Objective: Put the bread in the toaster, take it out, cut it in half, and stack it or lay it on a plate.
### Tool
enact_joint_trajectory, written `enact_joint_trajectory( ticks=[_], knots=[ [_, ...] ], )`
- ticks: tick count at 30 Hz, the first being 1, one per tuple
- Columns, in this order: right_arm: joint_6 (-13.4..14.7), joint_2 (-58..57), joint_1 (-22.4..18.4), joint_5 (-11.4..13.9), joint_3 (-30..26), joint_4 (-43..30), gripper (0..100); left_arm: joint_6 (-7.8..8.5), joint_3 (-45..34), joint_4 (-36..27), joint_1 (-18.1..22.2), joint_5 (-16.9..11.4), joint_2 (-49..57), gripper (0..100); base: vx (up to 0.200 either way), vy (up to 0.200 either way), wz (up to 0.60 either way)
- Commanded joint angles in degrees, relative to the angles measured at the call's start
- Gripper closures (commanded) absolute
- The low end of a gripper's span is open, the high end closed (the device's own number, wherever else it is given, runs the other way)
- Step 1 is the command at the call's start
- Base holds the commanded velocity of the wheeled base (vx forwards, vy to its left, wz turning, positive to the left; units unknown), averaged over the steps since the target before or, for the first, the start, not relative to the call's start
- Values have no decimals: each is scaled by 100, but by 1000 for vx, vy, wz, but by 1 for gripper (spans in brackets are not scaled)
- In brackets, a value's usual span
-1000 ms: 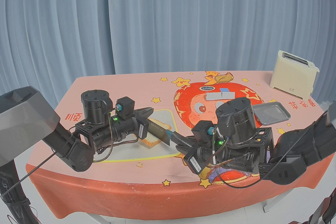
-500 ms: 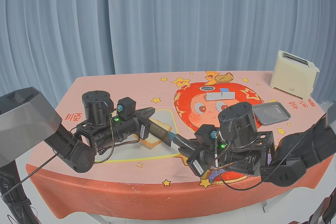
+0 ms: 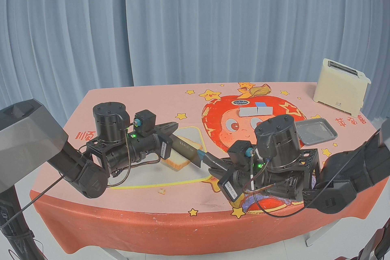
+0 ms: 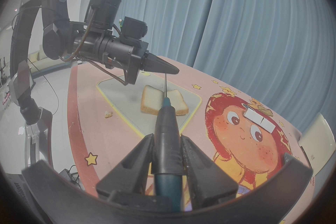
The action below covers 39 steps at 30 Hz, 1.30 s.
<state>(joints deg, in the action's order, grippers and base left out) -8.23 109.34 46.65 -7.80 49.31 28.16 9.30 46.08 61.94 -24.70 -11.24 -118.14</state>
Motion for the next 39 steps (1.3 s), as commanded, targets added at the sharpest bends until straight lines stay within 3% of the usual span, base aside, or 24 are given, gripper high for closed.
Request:
enact_joint_trajectory(
  ticks=[1, 11, 22, 25, 39],
  knots=[
    [-12, -9, 10, 16, 44, 23, 100, 1, -3, 20, 97, -10, 247, 100, 0, 0, 0],
    [5, 9, 37, 24, 123, -39, 100, 1, -90, 55, 158, -27, 256, 100, 0, 0, 0],
    [120, 35, 37, 24, 131, -47, 100, -34, -90, 248, 255, -317, 28, 100, 0, 0, 0],
    [234, 35, 46, 33, 131, -56, 100, -42, -117, 424, 246, -317, 10, 100, 0, 0, 0],
    [252, 53, 19, 42, 114, -47, 100, -25, -240, 433, 220, -309, 1, 100, 0, 0, 0]
  ],
)
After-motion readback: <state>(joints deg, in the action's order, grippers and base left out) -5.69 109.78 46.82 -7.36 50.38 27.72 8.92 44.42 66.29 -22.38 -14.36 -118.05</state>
